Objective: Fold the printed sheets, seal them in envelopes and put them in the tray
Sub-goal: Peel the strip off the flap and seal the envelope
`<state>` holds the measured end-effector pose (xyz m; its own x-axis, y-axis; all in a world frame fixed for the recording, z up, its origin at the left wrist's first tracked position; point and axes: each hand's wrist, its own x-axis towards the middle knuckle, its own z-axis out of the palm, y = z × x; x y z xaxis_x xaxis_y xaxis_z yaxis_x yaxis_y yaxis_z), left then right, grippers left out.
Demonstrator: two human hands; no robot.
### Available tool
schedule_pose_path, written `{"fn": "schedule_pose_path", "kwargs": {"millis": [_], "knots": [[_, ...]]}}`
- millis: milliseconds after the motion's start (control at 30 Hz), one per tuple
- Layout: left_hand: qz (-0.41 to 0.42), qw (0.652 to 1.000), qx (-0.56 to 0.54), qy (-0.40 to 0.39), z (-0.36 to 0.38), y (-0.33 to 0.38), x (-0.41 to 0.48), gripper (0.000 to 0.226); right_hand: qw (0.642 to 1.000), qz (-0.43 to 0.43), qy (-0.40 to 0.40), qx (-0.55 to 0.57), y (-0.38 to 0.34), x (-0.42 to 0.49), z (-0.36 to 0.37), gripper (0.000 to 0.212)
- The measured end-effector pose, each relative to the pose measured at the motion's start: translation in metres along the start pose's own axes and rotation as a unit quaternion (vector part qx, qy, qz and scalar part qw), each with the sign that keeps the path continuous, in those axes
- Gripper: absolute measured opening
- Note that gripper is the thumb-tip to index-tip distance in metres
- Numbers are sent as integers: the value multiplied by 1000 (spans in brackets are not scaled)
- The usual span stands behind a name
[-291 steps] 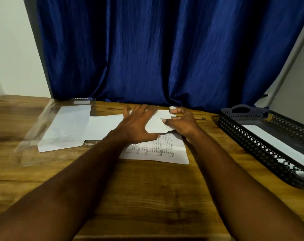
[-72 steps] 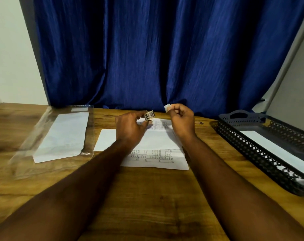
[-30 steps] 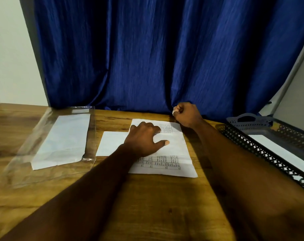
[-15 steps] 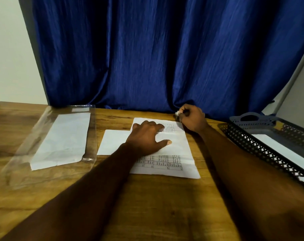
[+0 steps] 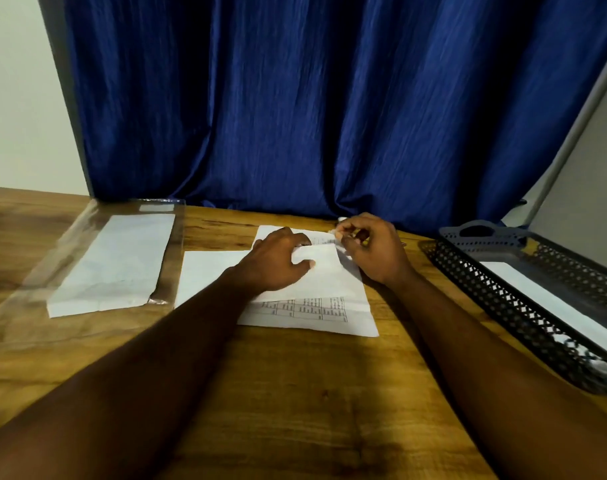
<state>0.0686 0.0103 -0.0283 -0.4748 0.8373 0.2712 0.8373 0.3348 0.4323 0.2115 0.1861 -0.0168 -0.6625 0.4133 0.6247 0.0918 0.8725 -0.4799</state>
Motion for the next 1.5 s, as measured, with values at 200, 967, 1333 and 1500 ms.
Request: {"fn": "schedule_pose_path", "kwargs": {"millis": [200, 967, 1333, 1500], "knots": [[4, 998, 2, 70, -1, 2, 1, 14, 997, -63, -26, -28, -13, -18, 7, 15], [-14, 1000, -23, -3, 5, 13, -1, 11, 1000, -26, 5, 2, -11, -21, 6, 16], [-19, 992, -112, 53, -14, 1, 6, 18, 985, -121, -22, -120, -32, -19, 2, 22], [-14, 989, -138, 53, -19, 2, 4, 19, 965, -204, -21, -163, -37, -19, 4, 24]]}}
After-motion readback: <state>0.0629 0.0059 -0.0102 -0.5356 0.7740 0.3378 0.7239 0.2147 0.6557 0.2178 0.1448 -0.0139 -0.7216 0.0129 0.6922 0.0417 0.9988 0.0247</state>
